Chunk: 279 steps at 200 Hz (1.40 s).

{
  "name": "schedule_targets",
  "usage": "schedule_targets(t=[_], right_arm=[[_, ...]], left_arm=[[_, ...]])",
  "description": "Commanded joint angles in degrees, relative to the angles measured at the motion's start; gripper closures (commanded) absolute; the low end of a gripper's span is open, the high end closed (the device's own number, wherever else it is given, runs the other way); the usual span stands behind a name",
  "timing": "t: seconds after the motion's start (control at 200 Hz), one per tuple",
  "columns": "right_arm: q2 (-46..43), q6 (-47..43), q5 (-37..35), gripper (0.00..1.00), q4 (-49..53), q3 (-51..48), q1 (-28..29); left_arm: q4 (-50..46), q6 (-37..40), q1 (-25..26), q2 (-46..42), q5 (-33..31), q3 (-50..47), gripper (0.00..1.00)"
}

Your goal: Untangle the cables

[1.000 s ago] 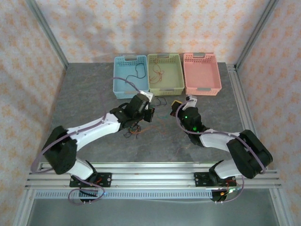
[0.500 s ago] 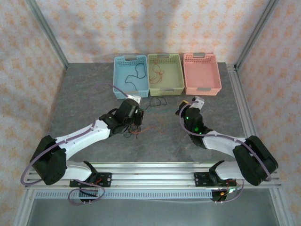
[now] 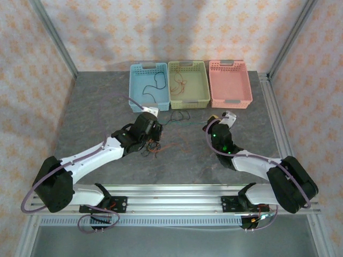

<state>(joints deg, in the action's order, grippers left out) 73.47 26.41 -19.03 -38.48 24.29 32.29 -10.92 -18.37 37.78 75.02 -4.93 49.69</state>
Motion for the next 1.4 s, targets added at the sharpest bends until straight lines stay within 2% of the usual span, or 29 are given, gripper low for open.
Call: schedule_targets(t=[0.0, 0.2, 0.33, 0.38, 0.475, 0.631, 0.761, 1.036, 1.391], right_arm=[[-1.7, -0.1, -5.6, 1.00, -0.1, -2.2, -2.9], [-4.4, -1.8, -1.1, 1.00, -1.2, -1.4, -2.9], [-8.2, -3.3, -2.3, 1.00, 3.3, 1.5, -2.8], [-9.3, -3.8, -3.7, 1.00, 5.7, 3.2, -2.9], [-10.2, -5.6, -6.6, 1.00, 10.2, 7.8, -3.0], [-6.9, -7.2, -11.1, 1.00, 15.3, 16.9, -6.2], [-1.0, -5.8, -10.3, 1.00, 18.5, 24.3, -11.0], [7.6, -4.4, -9.2, 1.00, 22.7, 35.3, -15.8], [19.9, -5.3, -22.3, 1.00, 18.5, 45.9, -21.4]], left_arm=[[-3.7, -0.6, -1.8, -2.3, -6.9, -1.3, 1.00], [0.1, -0.9, -1.7, -1.6, -1.3, -2.7, 0.99], [1.0, -1.3, -1.7, -3.3, 0.1, -3.3, 0.46], [1.4, -1.4, -1.6, -4.9, 0.3, -3.9, 0.35], [2.4, -2.0, -1.5, -8.5, -0.5, -5.2, 0.23], [3.7, -3.1, -1.5, -14.2, -4.8, -8.1, 0.20], [5.4, -3.7, -1.5, -19.0, -7.3, -10.6, 0.16], [8.9, -3.2, -1.0, -21.7, -2.9, -12.5, 0.15], [7.2, -3.1, -1.0, -20.4, -4.7, -11.5, 0.15]])
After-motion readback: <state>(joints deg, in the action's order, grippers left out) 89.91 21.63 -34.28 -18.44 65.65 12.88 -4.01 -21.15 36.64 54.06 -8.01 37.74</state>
